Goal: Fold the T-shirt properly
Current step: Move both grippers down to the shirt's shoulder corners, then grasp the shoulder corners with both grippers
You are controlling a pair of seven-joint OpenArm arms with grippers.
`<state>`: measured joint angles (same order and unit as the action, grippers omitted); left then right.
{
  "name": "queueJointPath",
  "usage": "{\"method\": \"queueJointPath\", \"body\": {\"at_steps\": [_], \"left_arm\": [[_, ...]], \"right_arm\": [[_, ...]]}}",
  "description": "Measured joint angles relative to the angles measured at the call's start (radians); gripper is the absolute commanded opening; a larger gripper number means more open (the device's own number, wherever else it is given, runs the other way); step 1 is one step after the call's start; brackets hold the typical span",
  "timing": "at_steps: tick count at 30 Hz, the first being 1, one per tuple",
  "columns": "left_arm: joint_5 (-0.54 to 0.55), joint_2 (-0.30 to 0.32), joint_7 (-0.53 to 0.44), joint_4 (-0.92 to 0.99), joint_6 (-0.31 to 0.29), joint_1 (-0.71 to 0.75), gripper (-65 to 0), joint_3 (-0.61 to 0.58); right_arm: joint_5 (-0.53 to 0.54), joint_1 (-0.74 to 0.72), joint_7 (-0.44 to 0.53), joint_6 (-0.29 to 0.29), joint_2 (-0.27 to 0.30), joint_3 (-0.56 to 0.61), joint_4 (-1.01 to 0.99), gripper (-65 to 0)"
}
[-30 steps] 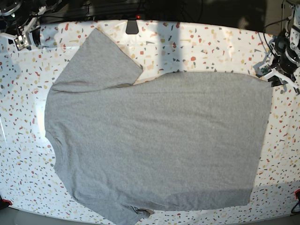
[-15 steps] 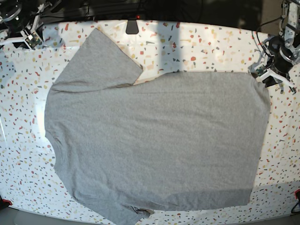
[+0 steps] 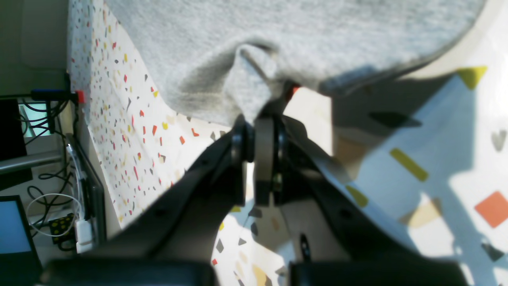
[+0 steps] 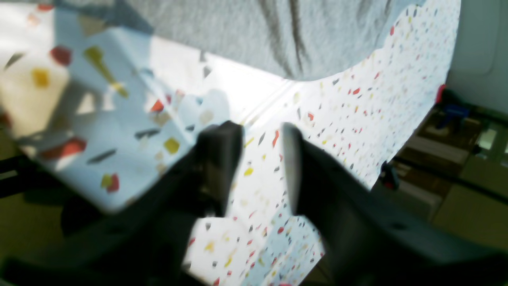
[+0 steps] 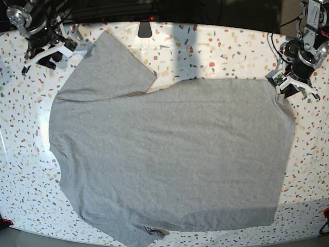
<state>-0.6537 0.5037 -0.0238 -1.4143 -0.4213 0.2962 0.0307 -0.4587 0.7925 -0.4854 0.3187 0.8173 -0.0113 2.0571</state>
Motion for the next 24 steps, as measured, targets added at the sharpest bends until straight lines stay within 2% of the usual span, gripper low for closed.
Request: {"method": "queueJointPath", "body": {"at_steps": [5,9,13,17,24], "left_arm": [[0.000,0.000,0.000,0.000,0.000,0.000,-65.0,0.000],[0.000,0.000,0.000,0.000,0.000,0.000,-65.0,0.000],[0.000,0.000,0.000,0.000,0.000,0.000,-65.0,0.000],[0.000,0.000,0.000,0.000,0.000,0.000,-65.0,0.000],[0.007,-0.003,0.031,-0.004,0.000,0.000,-65.0,-0.002]], "right_arm": [[-0.003,-0.060,0.014,0.000,0.000,0.109,-0.009,-35.5],[-0.031,-0.114,0.014,0.000,0.000,0.185,-0.097,-35.5],[-0.089,-0.203,0.017,-0.012,0.000,0.265,-0.213,-35.5],[-0.089,-0.308,0.016,-0.016,0.000,0.353,-0.311,-35.5],[-0.111,-0.435,0.002,-0.027,0.003,0.481,-0.357,-35.5]]}}
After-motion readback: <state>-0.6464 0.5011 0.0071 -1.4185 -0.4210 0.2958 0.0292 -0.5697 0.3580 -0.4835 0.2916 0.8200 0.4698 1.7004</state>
